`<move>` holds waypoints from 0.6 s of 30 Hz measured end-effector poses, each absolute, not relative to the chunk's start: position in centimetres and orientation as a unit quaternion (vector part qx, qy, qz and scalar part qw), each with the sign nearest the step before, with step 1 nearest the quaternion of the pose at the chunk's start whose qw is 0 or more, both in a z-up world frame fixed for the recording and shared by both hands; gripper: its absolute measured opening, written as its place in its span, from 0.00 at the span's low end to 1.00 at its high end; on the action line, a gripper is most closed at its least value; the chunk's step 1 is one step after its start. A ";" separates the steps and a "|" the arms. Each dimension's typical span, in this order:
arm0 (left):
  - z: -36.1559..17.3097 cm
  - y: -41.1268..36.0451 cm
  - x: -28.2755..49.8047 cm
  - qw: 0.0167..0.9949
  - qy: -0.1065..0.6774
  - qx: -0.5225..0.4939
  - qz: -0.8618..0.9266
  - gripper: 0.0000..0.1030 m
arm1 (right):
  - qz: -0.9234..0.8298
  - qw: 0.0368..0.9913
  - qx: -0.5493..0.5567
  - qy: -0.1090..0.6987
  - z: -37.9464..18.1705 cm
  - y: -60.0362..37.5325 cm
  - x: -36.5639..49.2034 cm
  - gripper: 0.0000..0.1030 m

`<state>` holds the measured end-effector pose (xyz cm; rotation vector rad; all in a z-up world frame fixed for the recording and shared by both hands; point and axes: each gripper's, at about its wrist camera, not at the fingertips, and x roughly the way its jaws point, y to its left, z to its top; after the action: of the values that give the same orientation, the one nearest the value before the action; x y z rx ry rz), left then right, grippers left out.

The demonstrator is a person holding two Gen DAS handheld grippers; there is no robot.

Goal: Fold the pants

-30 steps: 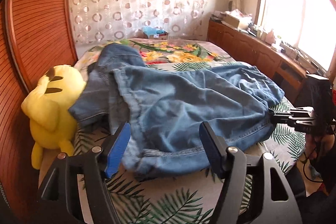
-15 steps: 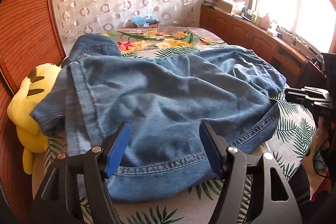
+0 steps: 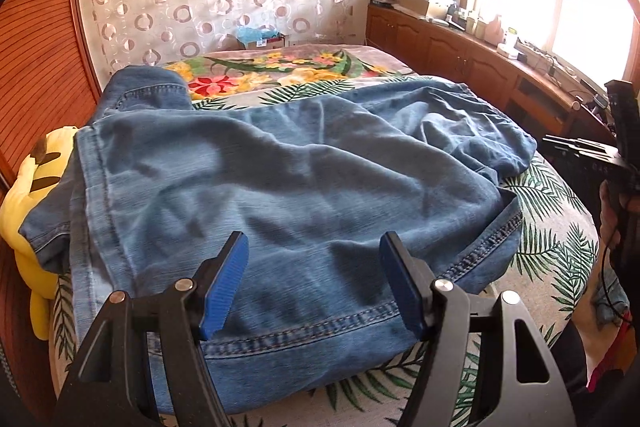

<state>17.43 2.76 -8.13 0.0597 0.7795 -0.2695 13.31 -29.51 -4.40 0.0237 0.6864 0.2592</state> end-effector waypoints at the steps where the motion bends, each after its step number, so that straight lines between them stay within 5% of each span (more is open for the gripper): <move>1: -8.1 2.6 17.5 0.915 0.379 0.029 -0.132 0.67 | 0.120 0.934 0.013 0.336 -4.4 -30.3 13.4 0.32; 18: -8.6 1.3 17.4 0.911 0.384 0.035 -0.144 0.67 | 0.016 0.924 0.003 0.382 -5.7 -35.0 20.1 0.33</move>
<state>17.42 1.26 -8.57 0.0725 0.7916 -0.2976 20.05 -35.03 -5.70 0.0057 0.7834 0.0330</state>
